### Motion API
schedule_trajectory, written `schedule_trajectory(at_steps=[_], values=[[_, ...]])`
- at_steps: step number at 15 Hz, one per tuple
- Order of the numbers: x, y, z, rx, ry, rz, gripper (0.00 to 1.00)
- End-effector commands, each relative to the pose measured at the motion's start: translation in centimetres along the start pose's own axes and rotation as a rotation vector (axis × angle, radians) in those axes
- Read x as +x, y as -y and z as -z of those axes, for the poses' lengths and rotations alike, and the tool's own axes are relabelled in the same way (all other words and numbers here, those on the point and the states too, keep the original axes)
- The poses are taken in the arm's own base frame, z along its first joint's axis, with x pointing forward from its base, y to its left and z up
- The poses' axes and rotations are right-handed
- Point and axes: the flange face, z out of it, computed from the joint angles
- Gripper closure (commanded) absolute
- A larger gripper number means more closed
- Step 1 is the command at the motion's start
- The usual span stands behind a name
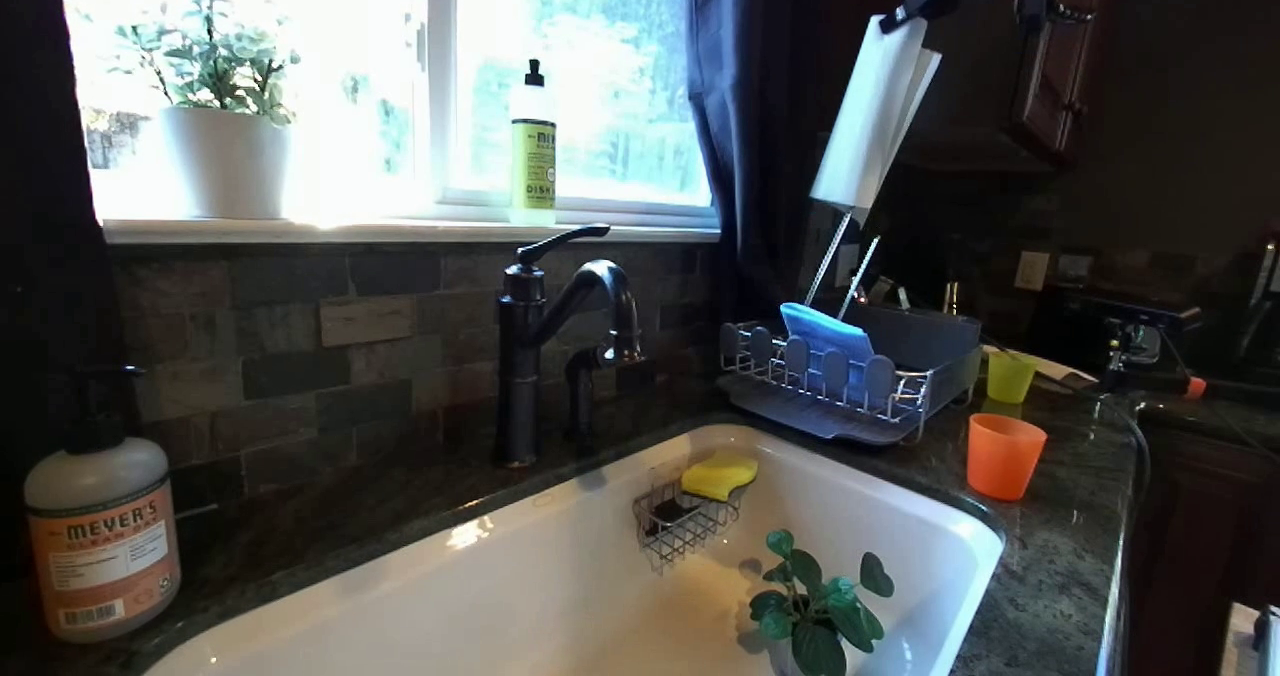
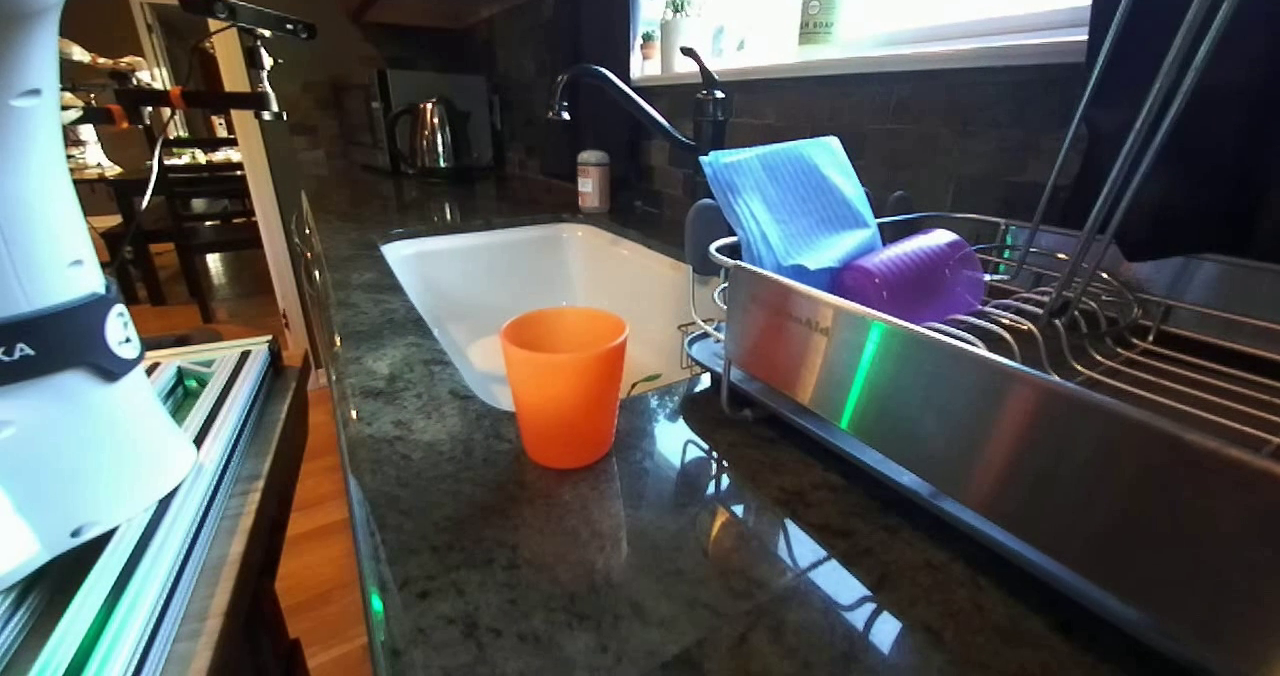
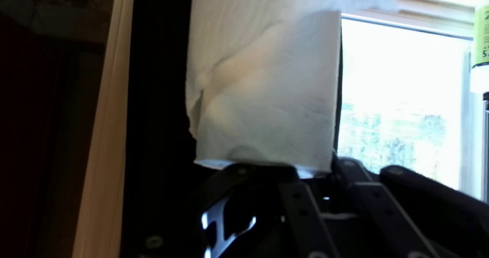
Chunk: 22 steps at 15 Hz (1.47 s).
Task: Put the paper towel on the window sill
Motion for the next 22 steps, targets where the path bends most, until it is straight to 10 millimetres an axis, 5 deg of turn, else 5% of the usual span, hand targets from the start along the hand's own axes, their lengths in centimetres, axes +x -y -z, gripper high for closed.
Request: schedule_trajectory(at_steps=[1, 5, 11, 14, 15, 18, 19, 22], values=[[5.9, 2.0, 2.2, -0.023, -0.019, 0.123, 0.95], [8.8, 5.4, 2.1, 0.076, -0.091, 0.217, 0.95], [6.5, 7.8, -1.6, 0.336, -0.076, 0.269, 0.95], [2.6, 5.4, -1.7, 0.421, -0.049, 0.269, 0.95], [5.1, 7.2, -2.3, 0.368, -0.025, 0.265, 0.81], [2.9, 4.9, -2.0, 0.385, -0.027, 0.264, 0.81], [2.8, 4.7, -1.8, 0.387, -0.032, 0.263, 0.95], [5.8, 6.4, -4.9, 0.435, -0.117, 0.298, 0.95]])
